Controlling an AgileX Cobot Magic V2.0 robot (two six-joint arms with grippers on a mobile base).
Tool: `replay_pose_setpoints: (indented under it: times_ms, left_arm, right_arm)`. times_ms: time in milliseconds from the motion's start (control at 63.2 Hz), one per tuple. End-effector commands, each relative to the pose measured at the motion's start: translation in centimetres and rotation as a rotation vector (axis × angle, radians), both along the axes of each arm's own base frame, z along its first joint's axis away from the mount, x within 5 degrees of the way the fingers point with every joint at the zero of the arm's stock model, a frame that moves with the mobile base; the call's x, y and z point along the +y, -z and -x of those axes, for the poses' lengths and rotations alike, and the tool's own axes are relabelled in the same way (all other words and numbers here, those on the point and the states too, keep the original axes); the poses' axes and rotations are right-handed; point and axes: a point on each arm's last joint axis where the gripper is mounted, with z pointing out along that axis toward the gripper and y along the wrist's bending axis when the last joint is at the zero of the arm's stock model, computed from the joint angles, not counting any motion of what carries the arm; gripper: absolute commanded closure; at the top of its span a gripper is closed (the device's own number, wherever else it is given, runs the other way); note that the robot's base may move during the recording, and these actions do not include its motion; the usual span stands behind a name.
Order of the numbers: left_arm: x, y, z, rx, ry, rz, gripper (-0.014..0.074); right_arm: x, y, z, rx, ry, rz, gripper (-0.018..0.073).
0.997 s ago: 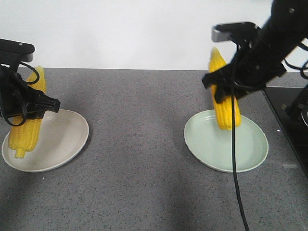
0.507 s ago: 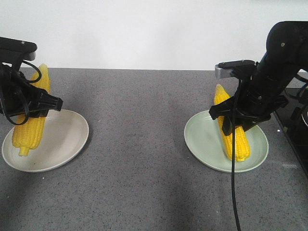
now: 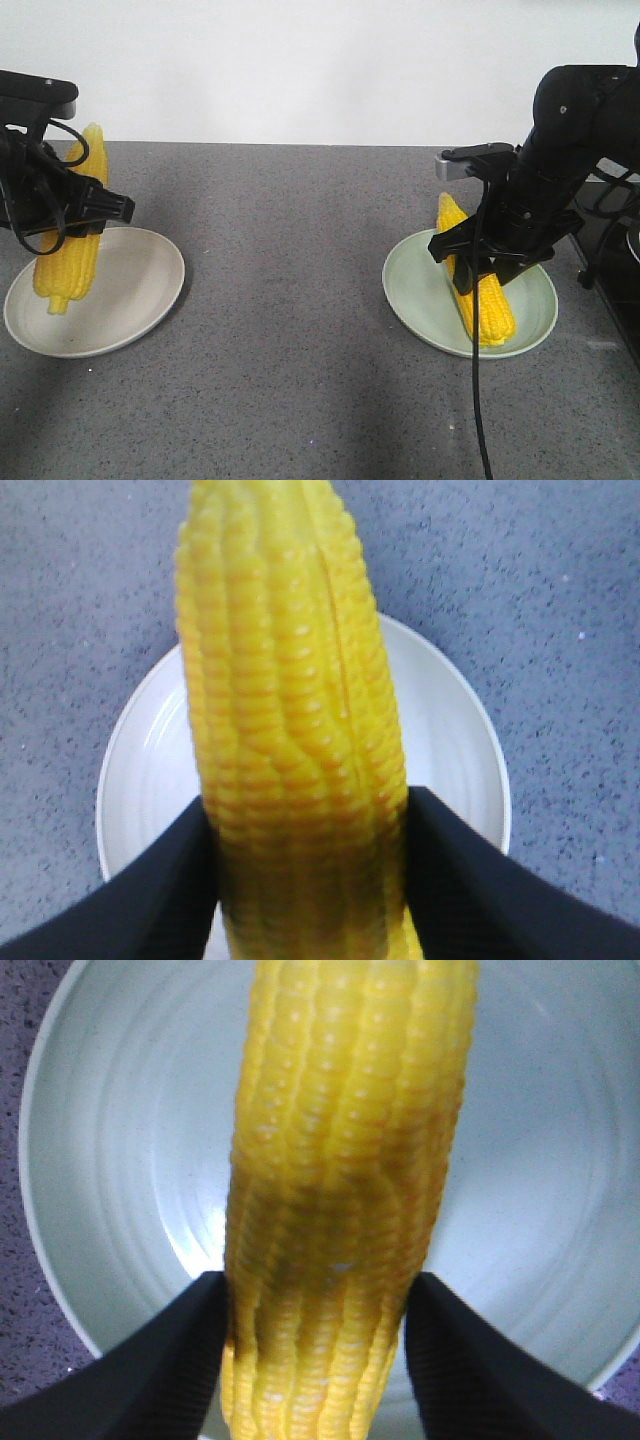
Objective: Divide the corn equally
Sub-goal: 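Lower the held cobs onto the white and green plates with both grippers, then open both grippers and raise them away from the plates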
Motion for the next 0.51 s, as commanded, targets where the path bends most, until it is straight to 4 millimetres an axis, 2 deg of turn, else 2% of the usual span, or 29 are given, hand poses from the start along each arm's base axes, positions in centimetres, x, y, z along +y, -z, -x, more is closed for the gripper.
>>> replay_pose_setpoints:
  times_ms: [0, 95, 237, 491]
  left_arm:
    - [-0.2, -0.8, -0.7, -0.072, 0.011, 0.011, 0.0602]
    - [-0.4, 0.9, -1.5, -0.002, 0.006, -0.006, 0.0602]
    - [-0.6, 2.9, -2.5, 0.067, 0.004, -0.024, 0.0601]
    - [-0.8, 3.9, -3.1, 0.081, 0.008, -0.028, 0.0589]
  right_arm:
    - [-0.4, -2.2, 0.8, -0.033, 0.004, 0.013, 0.0056]
    - [-0.7, -2.2, 0.7, -0.040, 0.010, 0.046, 0.0012]
    - [-1.2, -2.6, 0.8, -0.061, 0.023, 0.094, 0.0003]
    - [-1.6, -3.8, 1.3, -0.102, 0.020, 0.123, 0.0006]
